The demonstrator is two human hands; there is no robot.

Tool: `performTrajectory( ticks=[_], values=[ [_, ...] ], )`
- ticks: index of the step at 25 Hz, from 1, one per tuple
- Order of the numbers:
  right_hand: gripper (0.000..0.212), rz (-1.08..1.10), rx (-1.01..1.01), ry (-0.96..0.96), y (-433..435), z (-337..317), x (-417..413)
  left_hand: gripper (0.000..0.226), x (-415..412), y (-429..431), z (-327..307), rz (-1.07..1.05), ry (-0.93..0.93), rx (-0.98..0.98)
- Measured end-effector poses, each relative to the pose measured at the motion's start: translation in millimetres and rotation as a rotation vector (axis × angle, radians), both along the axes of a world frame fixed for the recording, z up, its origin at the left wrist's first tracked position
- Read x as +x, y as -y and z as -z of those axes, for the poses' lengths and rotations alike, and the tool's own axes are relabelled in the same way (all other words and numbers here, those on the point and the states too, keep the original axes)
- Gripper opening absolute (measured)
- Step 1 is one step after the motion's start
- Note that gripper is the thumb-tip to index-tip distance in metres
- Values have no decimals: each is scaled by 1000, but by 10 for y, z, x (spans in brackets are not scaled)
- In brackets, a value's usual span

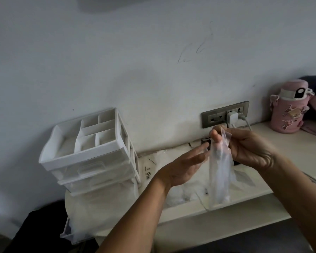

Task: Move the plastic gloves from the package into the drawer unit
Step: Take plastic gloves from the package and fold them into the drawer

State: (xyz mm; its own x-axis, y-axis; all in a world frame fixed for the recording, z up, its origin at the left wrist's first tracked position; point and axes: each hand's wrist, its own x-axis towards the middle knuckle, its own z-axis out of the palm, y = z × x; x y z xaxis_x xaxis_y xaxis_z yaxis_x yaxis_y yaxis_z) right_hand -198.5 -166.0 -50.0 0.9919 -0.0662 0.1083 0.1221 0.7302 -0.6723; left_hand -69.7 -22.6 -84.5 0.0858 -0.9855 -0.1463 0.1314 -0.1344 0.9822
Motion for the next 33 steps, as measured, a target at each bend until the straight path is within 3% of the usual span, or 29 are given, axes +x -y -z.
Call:
performTrajectory(
  ticks=[2,5,8,9,11,14,17,19,21,24,25,28,33],
  values=[
    [46,-64,26,-29,-8,20,-4,96,-57,-25,-16,96,-75,29],
    [44,14,-15,-106,101,66,-26,69,-145,-52,64,169,-50,102],
    [37,136,-108,-106,40,-27,-59,11,-161,-93,70,-19,-13,124],
    [26,115,-86,-130,12,-71,-5,10,-127,-126,64,-77,-48,104],
    [14,305,-76,-304,-2,-96,59,21,-50,-248,-31,-188,-85,82],
    [46,401,-194,-332,-33,20,197,26,135,-497,-253,-295,108,44],
    [85,162,-436,-325,-195,85,320,23,327,-811,-487,-339,221,17],
    [94,-60,-597,-232,-318,106,407,22,452,-1061,-612,-414,254,35],
    [78,-190,-734,-215,-506,112,508,19,575,-1335,-659,-477,281,56],
    [21,-178,-986,-303,-806,146,715,17,737,-1787,-618,-566,338,98],
    [14,-147,-1010,-318,-895,148,785,17,789,-1923,-579,-594,366,116],
    [15,31,-1071,-364,-1210,89,997,18,907,-2261,-443,-708,349,202],
    [23,463,-1273,-435,-1610,119,1291,22,970,-2562,-191,-987,42,411]
  ],
)
